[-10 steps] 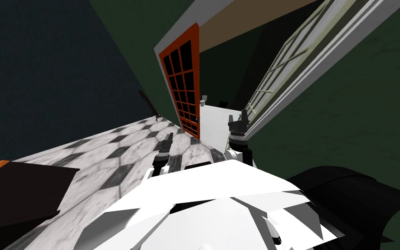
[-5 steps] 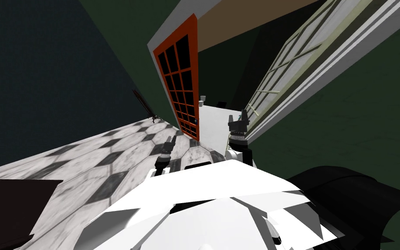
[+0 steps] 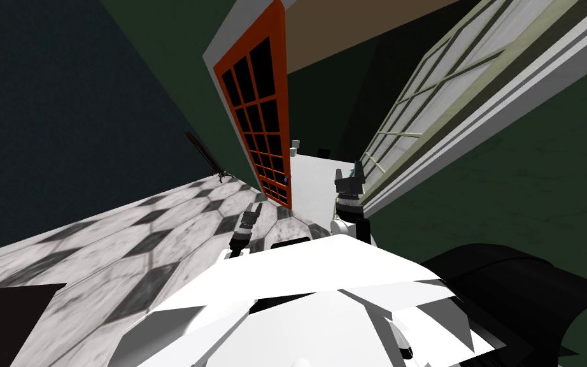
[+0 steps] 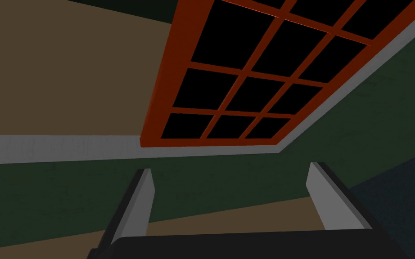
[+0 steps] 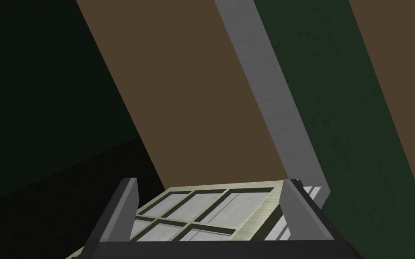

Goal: Push the door open

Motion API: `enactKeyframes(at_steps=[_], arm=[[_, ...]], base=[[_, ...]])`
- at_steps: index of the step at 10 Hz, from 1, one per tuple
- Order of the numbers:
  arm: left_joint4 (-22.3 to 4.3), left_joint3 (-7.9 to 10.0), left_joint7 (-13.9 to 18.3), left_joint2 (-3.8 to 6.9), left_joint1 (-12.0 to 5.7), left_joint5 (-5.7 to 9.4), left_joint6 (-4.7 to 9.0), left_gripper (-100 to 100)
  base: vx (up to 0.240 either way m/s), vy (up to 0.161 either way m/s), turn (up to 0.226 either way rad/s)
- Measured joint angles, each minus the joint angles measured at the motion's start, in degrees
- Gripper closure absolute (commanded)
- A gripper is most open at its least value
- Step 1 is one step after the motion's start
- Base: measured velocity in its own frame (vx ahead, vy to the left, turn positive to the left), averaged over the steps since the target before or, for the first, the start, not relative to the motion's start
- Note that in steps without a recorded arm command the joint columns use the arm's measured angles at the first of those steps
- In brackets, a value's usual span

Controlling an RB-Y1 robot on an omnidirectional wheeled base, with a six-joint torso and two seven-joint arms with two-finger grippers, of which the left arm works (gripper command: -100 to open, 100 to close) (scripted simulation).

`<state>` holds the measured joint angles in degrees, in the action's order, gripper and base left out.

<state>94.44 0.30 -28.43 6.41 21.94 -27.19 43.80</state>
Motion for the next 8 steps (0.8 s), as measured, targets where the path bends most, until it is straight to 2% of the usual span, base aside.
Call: enactKeyframes(at_steps=[2, 8], arm=[[-1.9, 0.04, -1.6, -0.23, -0.38, -1.18, 0.64, -100], [-9.2, 0.66, -7.7, -0.58, -1.42, -5.63, 3.85, -100]], base=[[0.121, 0.002, -0.054], [0.143, 0.014, -0.060]])
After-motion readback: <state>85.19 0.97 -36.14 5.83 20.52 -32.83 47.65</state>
